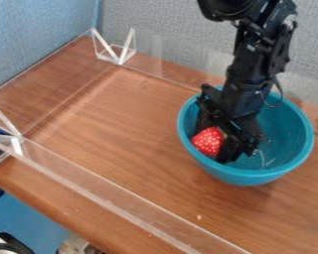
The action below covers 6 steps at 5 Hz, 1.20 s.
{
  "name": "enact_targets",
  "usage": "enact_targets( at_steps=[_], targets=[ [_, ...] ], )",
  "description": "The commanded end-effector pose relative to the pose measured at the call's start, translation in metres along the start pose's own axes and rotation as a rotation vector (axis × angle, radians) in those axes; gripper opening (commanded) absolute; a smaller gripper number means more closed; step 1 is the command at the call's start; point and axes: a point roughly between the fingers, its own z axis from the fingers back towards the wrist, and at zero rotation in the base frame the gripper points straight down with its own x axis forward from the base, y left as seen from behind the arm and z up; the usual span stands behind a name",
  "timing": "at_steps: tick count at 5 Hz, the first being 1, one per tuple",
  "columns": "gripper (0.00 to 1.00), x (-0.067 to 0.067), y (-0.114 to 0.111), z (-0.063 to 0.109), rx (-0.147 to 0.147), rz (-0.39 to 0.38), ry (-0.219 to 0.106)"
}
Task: Remove the strawberry from inside the blue bowl and put it on the table
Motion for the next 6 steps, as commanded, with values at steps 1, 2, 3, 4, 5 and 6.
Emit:
enact_targets(
  at_steps=[1,2,3,4,5,6],
  targets=[
    [0.00,-0.003,0.011,0.025,0.023,0.025,-0.075],
    [0.00,-0.005,0.014,0.025,0.023,0.025,-0.076],
    [0.00,-0.007,0.016,0.025,0.022,0.026,-0.075],
    [0.00,-0.009,0.019,0.026,0.025,0.027,-0.077],
    [0.00,-0.010,0.021,0.027,0.027,0.026,-0.079],
    [0.00,-0.011,0.023,0.028,0.030,0.023,-0.081]
  ],
)
